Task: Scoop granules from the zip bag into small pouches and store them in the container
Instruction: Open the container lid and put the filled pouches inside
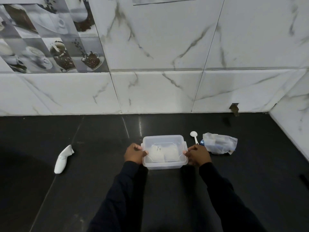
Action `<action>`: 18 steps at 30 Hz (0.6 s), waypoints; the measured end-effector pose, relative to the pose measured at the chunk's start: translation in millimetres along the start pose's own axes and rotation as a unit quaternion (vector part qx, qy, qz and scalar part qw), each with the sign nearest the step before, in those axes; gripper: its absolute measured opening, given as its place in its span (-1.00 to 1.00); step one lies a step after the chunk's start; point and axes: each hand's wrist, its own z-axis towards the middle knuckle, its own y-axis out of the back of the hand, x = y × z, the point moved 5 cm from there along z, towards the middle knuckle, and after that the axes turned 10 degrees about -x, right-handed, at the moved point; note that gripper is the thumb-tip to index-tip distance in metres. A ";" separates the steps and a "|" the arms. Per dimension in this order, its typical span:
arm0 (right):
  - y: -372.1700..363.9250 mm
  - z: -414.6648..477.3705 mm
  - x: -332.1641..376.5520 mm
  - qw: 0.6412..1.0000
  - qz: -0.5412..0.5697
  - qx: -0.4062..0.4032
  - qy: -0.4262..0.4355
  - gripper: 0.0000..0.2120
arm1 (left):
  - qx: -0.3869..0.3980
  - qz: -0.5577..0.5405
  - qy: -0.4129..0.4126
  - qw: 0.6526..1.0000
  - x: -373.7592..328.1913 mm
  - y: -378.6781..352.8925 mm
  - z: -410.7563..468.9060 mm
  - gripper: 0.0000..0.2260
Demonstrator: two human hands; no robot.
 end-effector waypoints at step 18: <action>-1.4 9.3 25.8 0.984 -0.156 -0.015 0.081 -0.87 | -0.026 0.207 -0.059 0.976 -18.9 5.2 7.0 -0.67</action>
